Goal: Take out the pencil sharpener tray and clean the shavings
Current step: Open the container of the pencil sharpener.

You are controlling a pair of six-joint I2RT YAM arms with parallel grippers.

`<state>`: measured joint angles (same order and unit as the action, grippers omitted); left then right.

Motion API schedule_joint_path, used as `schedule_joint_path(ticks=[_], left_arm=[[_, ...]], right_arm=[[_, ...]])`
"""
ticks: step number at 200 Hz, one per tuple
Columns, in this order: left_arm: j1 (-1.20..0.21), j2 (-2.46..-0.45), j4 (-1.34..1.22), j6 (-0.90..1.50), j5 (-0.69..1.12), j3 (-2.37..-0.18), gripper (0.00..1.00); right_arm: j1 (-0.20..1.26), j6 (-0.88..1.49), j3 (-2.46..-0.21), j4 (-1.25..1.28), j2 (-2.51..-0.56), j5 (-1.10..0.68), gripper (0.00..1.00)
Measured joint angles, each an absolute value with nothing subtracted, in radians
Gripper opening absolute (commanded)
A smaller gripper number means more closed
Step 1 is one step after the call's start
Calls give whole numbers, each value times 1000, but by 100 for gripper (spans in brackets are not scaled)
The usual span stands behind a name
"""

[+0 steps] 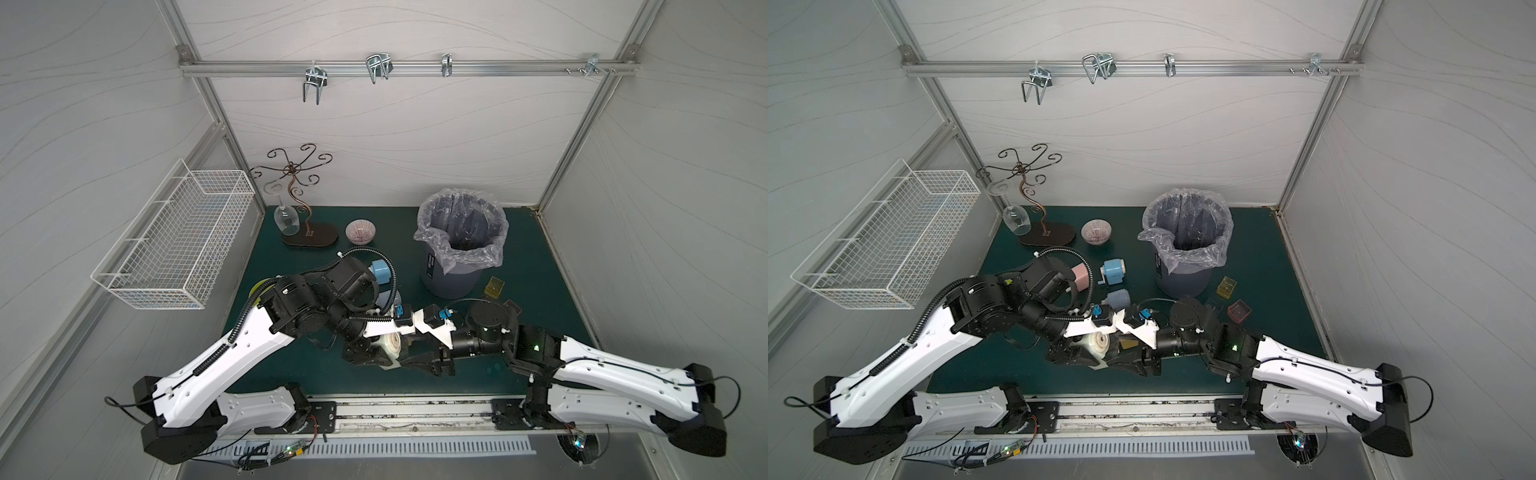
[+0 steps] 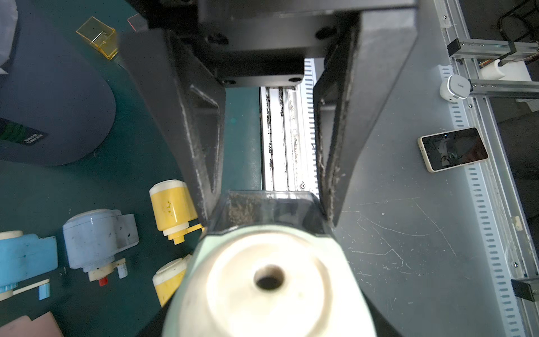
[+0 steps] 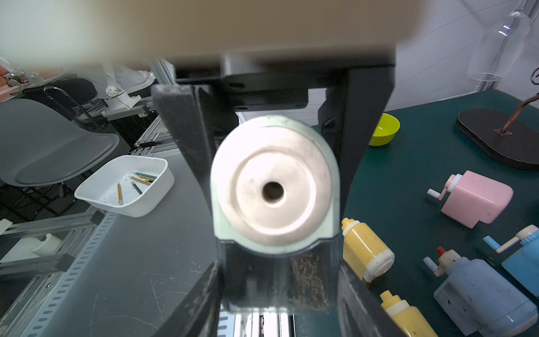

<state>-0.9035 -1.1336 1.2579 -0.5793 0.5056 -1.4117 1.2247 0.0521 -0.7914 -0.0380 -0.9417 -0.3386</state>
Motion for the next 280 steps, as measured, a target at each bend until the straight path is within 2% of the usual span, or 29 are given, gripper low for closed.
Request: schedule_joint_path(ticks=[93, 123, 140, 235, 266, 274, 280], left_arm=[[-904, -1125, 1267, -564, 502, -1411, 0], [-903, -1118, 1268, -555, 500, -1404, 0], [-903, -1113, 1262, -548, 493, -1398, 0], [-904, -1105, 1242, -542, 490, -1375, 0], [-906, -1098, 1247, -541, 492, -1372, 0], [-907, -1098, 1251, -541, 495, -1370, 0], [-907, -1097, 1253, -540, 497, -1369, 0]], right_arm=[[1229, 64, -791, -19, -957, -350, 57], [1229, 75, -792, -12, -965, -356, 65], [1229, 91, -793, -6, -968, -356, 66], [1237, 116, -793, -5, -968, -348, 64], [1252, 118, -791, -3, -968, -331, 57], [1255, 117, -789, -2, -968, -330, 53], [1258, 118, -789, -2, -968, -328, 45]])
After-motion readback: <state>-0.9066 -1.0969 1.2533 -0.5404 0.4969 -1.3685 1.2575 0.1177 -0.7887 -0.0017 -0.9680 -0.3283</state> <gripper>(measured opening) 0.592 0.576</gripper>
